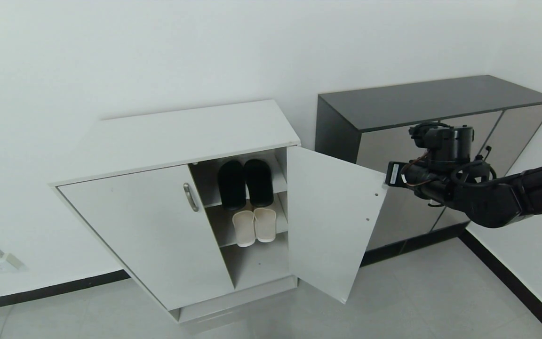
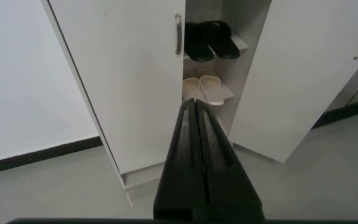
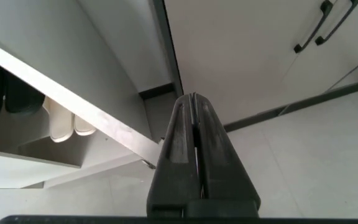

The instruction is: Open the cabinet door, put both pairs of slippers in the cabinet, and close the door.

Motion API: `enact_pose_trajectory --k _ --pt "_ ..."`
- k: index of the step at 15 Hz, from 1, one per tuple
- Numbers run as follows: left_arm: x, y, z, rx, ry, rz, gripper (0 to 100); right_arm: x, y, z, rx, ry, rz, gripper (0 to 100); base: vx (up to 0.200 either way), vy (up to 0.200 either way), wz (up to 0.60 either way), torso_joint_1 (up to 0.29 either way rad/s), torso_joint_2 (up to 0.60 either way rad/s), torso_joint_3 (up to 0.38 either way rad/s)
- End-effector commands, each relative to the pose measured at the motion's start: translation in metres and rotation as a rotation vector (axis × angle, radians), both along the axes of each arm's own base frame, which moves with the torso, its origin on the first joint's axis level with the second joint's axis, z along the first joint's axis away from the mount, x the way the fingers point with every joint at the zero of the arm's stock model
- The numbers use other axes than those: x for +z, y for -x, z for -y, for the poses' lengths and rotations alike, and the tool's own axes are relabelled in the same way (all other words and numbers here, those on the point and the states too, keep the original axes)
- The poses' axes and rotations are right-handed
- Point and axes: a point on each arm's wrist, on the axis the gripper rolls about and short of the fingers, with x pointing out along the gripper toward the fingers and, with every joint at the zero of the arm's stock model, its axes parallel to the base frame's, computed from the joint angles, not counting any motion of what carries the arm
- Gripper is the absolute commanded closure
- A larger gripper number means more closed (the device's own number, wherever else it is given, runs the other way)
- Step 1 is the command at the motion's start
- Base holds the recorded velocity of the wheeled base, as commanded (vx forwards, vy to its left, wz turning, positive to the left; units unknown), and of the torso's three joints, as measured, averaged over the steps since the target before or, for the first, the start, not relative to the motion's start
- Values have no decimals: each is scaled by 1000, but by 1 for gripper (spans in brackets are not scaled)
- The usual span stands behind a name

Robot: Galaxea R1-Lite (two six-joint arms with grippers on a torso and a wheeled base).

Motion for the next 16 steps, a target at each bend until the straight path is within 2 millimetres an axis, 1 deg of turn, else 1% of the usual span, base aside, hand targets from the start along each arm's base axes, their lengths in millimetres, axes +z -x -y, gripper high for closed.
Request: enact_pose_trajectory --k 1,4,7,9,11,12,13,14,15,16 --pt "0 0 0 0 0 1 100 0 1 -1 4 0 0 100 0 0 0 0 0 0" --pt "0 0 0 0 0 1 100 -1 8 -4 27 4 -11 100 0 0 0 0 0 0" --pt "0 0 0 0 0 -1 100 1 23 -12 66 10 -18 100 0 0 0 0 0 0" --pt "0 0 0 -2 0 -1 100 2 36 -19 105 37 -24 100 0 0 0 0 0 0" --pt "0 0 0 -2 0 -1 100 5 55 -28 156 59 -21 100 0 0 0 0 0 0" --pt "0 0 0 -2 0 -1 100 6 60 -30 166 62 -20 100 0 0 0 0 0 0" --pt "0 0 0 -2 0 -1 100 8 72 -35 198 67 -18 100 0 0 0 0 0 0" --pt "0 0 0 -2 0 -1 100 9 80 -40 223 68 -19 100 0 0 0 0 0 0" --pt "0 0 0 -2 0 -1 100 9 85 -43 236 68 -20 100 0 0 0 0 0 0" --pt "0 0 0 -2 0 -1 100 7 98 -53 287 73 -28 100 0 0 0 0 0 0"
